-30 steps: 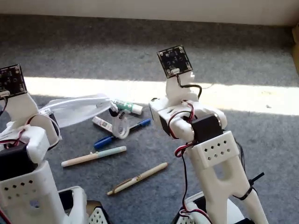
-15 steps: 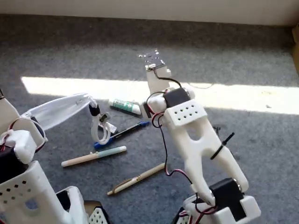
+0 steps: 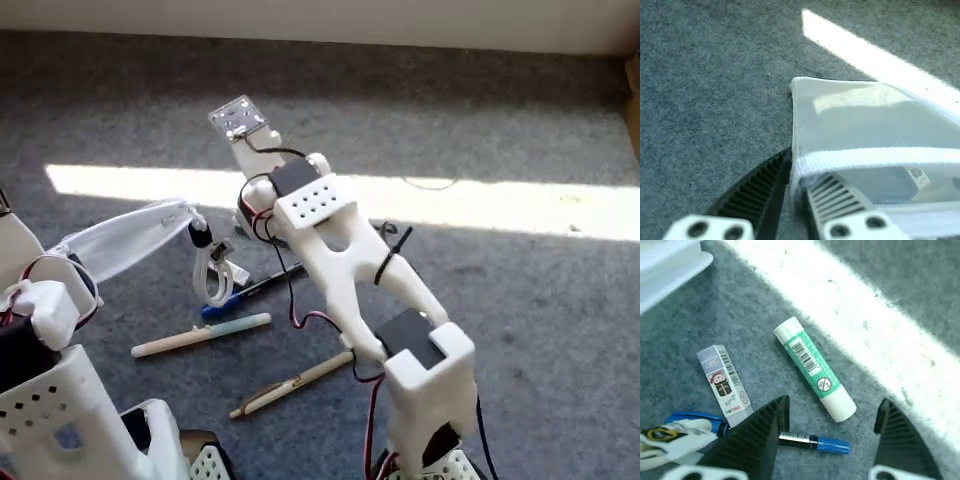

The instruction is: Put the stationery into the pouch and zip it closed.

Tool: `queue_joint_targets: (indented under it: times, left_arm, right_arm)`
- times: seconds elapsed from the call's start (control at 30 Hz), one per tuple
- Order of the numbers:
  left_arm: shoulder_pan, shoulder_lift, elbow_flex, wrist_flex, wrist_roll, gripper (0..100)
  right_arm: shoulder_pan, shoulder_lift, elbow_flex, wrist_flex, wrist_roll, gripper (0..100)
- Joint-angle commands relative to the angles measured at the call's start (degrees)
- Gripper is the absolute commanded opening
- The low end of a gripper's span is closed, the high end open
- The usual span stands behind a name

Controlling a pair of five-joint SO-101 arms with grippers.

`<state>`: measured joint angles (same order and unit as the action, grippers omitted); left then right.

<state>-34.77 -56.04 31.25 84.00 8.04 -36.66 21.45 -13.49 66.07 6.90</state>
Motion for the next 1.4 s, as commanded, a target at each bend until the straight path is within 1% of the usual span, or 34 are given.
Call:
queue_joint_targets:
  times: [0.0, 0.2, 0.33, 0.43, 0.6, 0.73, 0.87, 1.17, 1.23, 1.37]
  left_arm:
    - [-0.6, 0.2, -0.6, -0.2, 0.2, 1]
    - [-0.6, 0.2, -0.5, 0.2, 0.2, 1]
    - [-0.6, 0.2, -0.4, 0.2, 0.2, 1]
    - [-0.6, 0.2, -0.4, 0.2, 0.2, 1]
    - [-0.6, 0.2, -0.3, 0.2, 0.1, 1]
    - [-0.6, 0.2, -0.3, 0.2, 0.1, 1]
    - [-0.6, 0.2, -0.2, 0.2, 0.1, 1]
    - [-0.6, 0.2, -0.2, 0.3, 0.1, 1]
    - [-0.6, 0.2, -0.2, 0.3, 0.1, 1]
    - [-0.6, 0.2, -0.2, 0.0, 0.1, 1]
  right_arm:
    - [-0.7, 1.5, -6.3, -0.6, 1.1, 26.3]
    - [-1.9, 2.8, -6.8, -0.6, 1.5, 26.3]
    - [-4.0, 2.9, -6.8, -1.0, 6.7, 26.3]
    - [-4.3, 4.1, -6.8, -1.1, 7.6, 26.3]
    - [-4.1, 10.2, -8.4, -1.6, 7.8, 26.3]
    - [-3.4, 13.8, -12.1, -1.8, 10.0, 26.3]
    - [-2.0, 15.9, -14.1, -1.8, 10.0, 26.1]
    - [0.1, 18.2, -13.8, -1.8, 10.1, 25.9]
    - [0.7, 18.2, -13.7, -1.8, 10.1, 23.2]
    - [1.6, 18.2, -13.7, -1.8, 10.3, 13.3]
